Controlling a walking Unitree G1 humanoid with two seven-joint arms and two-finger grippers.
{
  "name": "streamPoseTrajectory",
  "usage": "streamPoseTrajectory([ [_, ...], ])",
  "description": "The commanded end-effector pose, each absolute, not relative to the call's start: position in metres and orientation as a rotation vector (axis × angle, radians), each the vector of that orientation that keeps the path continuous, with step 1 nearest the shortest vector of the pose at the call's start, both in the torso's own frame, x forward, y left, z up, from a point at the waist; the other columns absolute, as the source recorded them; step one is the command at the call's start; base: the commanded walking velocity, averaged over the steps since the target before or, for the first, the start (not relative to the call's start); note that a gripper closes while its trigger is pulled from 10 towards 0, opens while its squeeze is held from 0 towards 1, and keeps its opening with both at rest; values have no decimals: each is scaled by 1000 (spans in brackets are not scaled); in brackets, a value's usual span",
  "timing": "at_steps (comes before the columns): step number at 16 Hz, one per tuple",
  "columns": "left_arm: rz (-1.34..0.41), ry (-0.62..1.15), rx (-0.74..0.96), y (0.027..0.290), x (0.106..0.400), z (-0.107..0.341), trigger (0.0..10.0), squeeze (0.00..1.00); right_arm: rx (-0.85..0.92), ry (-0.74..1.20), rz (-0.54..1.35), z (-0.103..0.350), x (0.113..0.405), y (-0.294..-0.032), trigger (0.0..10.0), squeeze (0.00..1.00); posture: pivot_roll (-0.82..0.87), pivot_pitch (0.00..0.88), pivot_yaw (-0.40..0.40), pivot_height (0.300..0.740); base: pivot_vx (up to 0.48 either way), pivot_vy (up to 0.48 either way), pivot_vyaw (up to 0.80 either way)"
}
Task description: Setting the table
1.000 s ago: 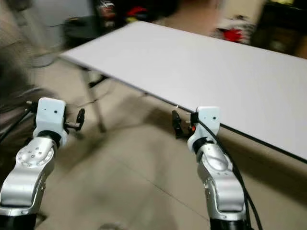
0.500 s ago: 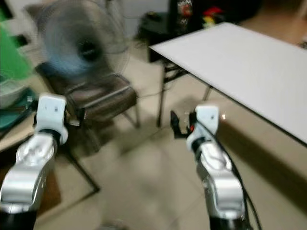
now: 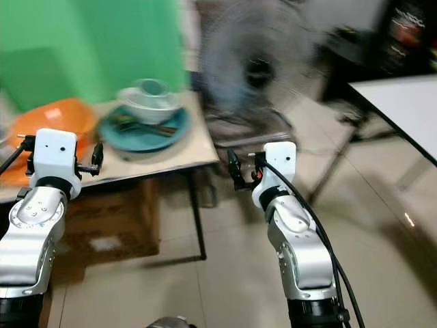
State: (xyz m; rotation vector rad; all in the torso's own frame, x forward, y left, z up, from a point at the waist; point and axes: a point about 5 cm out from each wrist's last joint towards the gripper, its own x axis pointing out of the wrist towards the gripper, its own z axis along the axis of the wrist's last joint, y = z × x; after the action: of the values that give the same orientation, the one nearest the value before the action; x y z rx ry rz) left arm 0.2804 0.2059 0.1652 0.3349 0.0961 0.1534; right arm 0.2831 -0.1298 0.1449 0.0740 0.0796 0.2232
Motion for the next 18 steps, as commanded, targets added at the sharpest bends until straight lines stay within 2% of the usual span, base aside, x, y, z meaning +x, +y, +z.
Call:
streamPoseTrajectory([
  [1, 146, 84, 332, 200, 284, 167, 10000, 0, 49, 61, 207, 150, 286, -135, 10000, 0, 158, 0, 19, 740, 0, -480, 800],
  [3, 138, 89, 330, 199, 285, 165, 10000, 0, 26, 40, 157, 152, 287, -141, 10000, 0, 152, 0, 22, 740, 0, -448, 800],
  [4, 132, 94, 334, 197, 285, 163, 10000, 0, 78, 45, 141, 152, 288, -143, 10000, 0, 150, 0, 24, 740, 0, 0, 800],
  [6, 100, 100, 321, 193, 286, 161, 10000, 0, 44, 44, 107, 152, 288, -147, 10000, 0, 134, 0, 38, 740, 0, 0, 800],
  [10, -45, 114, 274, 173, 279, 147, 10000, 0, 182, 137, 12, 135, 265, -168, 10000, 0, 101, 0, 76, 740, 0, 0, 0],
  [13, -107, 90, 259, 165, 274, 148, 10000, 0, 80, 149, -55, 133, 255, -181, 10000, 0, 92, 0, 82, 740, 0, 0, 0],
  [18, -166, 62, 237, 156, 271, 152, 10000, 0, 193, 113, -32, 142, 256, -175, 10000, 0, 94, 0, 75, 740, 0, 0, 0],
])
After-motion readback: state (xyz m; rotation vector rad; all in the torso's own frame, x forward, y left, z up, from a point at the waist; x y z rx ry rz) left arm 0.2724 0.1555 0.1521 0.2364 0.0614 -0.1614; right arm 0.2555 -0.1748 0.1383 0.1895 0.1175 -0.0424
